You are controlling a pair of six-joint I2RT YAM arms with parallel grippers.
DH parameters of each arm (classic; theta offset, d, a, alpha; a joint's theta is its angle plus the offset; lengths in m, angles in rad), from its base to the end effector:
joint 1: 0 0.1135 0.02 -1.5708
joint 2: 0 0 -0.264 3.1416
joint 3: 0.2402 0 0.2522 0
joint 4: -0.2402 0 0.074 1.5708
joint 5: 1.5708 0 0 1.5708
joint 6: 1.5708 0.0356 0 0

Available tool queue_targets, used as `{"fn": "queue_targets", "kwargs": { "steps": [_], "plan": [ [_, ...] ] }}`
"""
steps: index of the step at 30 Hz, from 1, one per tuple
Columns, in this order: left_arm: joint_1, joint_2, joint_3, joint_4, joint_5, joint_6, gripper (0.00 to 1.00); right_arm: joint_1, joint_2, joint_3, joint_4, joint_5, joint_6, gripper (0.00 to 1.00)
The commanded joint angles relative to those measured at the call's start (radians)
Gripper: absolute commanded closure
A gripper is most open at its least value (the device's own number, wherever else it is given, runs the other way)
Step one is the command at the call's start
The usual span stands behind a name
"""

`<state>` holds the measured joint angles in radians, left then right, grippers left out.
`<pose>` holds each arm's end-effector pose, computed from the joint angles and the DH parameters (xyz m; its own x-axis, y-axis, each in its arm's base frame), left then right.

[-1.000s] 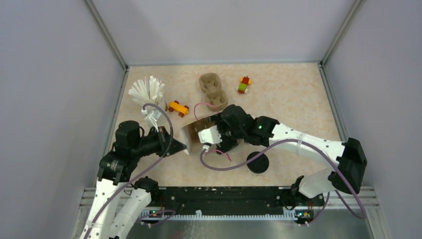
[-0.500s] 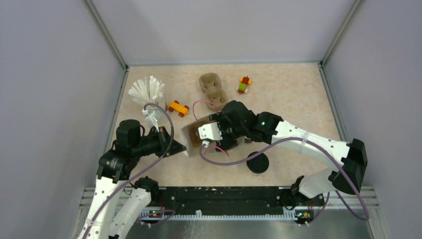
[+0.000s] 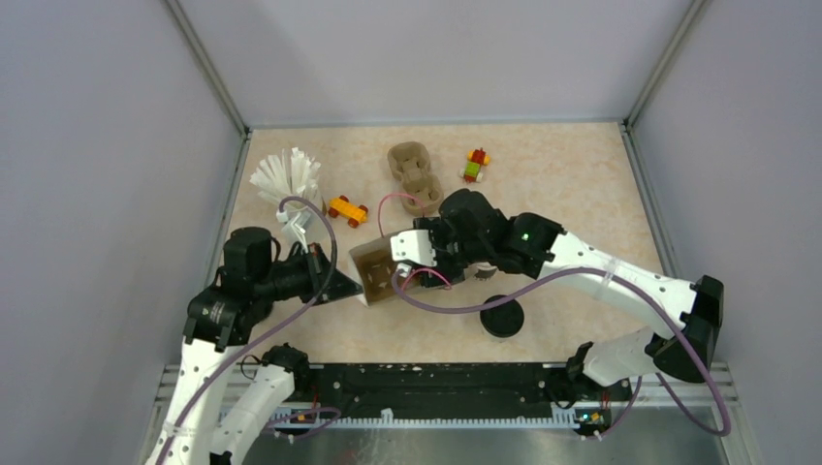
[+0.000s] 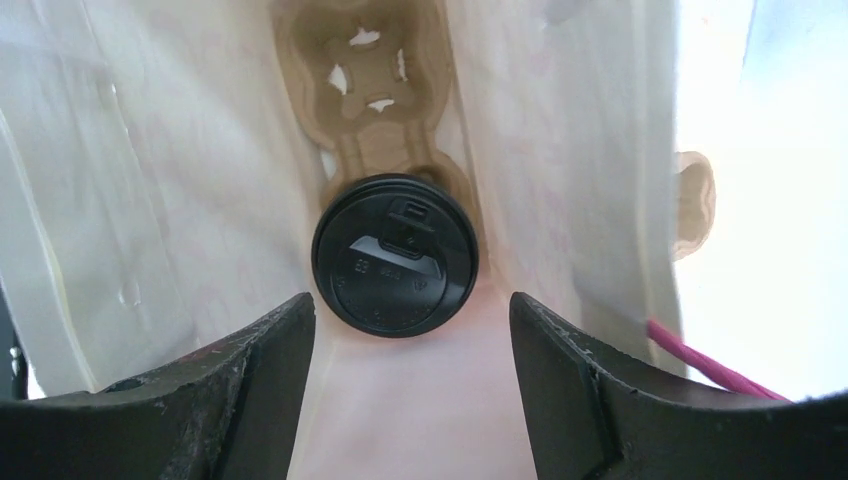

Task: Pack the takeout coffee

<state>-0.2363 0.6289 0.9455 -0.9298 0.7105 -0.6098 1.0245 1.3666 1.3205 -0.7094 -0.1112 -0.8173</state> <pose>0.0949 -0.0467 0.3440 -0.8573 -0.2401 -0.4555 0.2502 0.5789 -0.7761 0.1491 0.2529 0.3457 0.4062 -0.7271 -0.5535 -0.8695 -0.1212 -0.4788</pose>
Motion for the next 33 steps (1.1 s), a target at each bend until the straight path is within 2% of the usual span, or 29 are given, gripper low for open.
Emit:
{"fn": "queue_targets", "kwargs": {
  "steps": [1,13,18,27,33],
  "plan": [
    [0.0,0.02,0.073,-0.048,0.007,-0.021,1.0,-0.005,-0.038,0.078,-0.015,-0.028,0.065,0.32],
    [0.0,0.056,0.123,-0.139,-0.033,-0.061,1.0,-0.005,-0.036,0.159,0.015,0.023,0.178,0.35],
    [0.0,0.086,0.178,-0.167,-0.063,-0.039,0.83,-0.008,-0.054,0.158,0.077,0.102,0.256,0.34],
    [0.0,0.118,0.232,-0.157,-0.09,0.001,0.79,-0.009,-0.11,0.12,0.159,0.173,0.337,0.34],
    [0.0,0.097,0.264,-0.085,-0.109,-0.021,0.67,-0.009,-0.123,0.123,0.219,0.277,0.395,0.33]
  ]
}}
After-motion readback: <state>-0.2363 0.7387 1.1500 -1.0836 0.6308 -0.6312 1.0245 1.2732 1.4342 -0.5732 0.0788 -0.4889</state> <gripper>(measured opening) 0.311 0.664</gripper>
